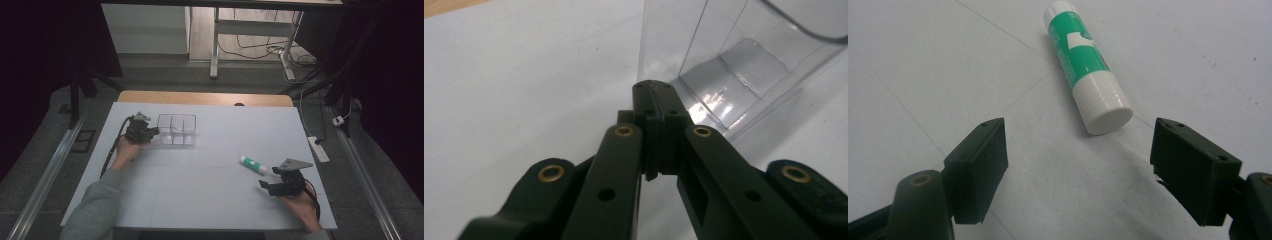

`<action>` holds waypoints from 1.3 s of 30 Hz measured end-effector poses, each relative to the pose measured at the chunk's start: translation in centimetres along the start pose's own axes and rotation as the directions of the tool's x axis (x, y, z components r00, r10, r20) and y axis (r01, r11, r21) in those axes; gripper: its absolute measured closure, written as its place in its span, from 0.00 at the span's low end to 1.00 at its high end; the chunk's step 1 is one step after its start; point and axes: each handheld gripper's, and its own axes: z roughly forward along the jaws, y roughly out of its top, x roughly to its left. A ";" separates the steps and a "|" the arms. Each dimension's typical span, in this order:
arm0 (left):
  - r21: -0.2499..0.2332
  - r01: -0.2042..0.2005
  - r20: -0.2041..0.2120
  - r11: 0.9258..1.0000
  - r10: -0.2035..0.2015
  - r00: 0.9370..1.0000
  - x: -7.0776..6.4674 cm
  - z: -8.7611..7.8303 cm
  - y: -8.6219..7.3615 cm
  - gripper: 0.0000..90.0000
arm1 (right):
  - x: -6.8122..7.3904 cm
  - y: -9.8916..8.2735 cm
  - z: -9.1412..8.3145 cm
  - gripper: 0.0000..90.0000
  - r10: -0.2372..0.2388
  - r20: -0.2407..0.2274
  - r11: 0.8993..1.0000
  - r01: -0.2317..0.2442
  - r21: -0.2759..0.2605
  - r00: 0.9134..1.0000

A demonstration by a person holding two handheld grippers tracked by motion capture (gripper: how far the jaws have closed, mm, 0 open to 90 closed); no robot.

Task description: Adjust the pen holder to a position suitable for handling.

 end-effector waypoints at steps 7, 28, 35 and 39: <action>0.004 -0.012 0.016 1.000 0.012 1.000 -0.8 0.6 0.5 0.99 | 0.0 0.0 0.0 0.25 -0.001 0.002 1.000 0.001 0.002 1.000; 0.022 -0.072 0.074 0.997 0.070 0.995 -4.0 2.2 2.0 0.99 | 0.0 0.0 -0.1 0.25 -0.001 0.003 1.000 0.001 0.005 1.000; 0.012 -0.075 0.108 0.997 0.074 0.991 -4.8 2.7 2.5 0.99 | 0.0 0.0 0.0 0.25 0.001 0.003 1.000 -0.001 0.005 1.000; 0.011 -0.073 0.115 0.997 0.071 0.991 -5.2 3.0 2.7 0.99 | 0.0 0.0 -0.1 0.25 0.000 0.006 1.000 0.000 0.005 1.000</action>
